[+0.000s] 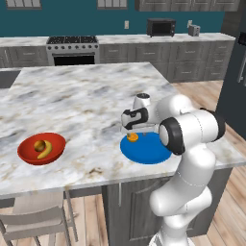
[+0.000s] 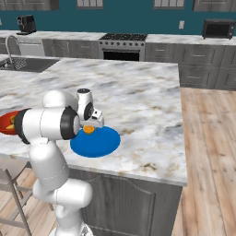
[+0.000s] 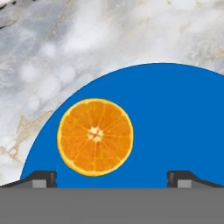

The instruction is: Take the fruits from the plate on the dining counter and place two fruits in each bowl.

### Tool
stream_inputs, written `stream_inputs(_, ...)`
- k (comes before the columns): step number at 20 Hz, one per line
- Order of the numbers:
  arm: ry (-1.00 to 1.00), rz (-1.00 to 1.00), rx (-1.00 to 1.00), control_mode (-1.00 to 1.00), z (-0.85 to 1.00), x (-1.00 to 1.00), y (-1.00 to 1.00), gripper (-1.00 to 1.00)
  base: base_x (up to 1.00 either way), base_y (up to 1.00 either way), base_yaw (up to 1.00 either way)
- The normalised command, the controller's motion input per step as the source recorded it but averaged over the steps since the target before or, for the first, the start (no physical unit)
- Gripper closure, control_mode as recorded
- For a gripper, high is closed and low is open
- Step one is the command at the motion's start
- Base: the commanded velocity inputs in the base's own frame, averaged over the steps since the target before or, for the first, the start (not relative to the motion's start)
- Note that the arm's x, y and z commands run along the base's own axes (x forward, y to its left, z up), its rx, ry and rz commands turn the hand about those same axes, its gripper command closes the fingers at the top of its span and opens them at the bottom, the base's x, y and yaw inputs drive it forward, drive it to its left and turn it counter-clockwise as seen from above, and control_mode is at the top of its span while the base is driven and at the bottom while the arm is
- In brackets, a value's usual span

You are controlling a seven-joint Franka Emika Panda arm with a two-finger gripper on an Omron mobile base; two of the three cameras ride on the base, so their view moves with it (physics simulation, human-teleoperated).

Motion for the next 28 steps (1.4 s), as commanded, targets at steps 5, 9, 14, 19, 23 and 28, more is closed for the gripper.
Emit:
stream_inputs(5,0.0,0.0,0.0,-1.0,-0.01,0.0,0.06,-1.0,0.0,0.0,0.0)
stream_inputs(9,0.0,0.0,0.0,-1.0,0.0,0.1,0.1,-1.0,0.0,0.0,0.0)
stream_inputs(14,0.0,0.0,0.0,-1.0,0.0,0.09,0.15,-1.0,0.0,0.0,0.0)
stream_inputs(19,0.0,0.0,0.0,-1.0,-0.12,0.09,0.04,-1.0,0.0,0.0,0.0)
stream_inputs(23,0.0,0.0,0.0,-1.0,-0.19,0.0,-0.12,-1.0,0.0,0.0,0.0)
stream_inputs(28,-0.01,0.0,0.0,-1.0,-0.16,0.0,-0.13,-1.0,0.0,0.0,0.0)
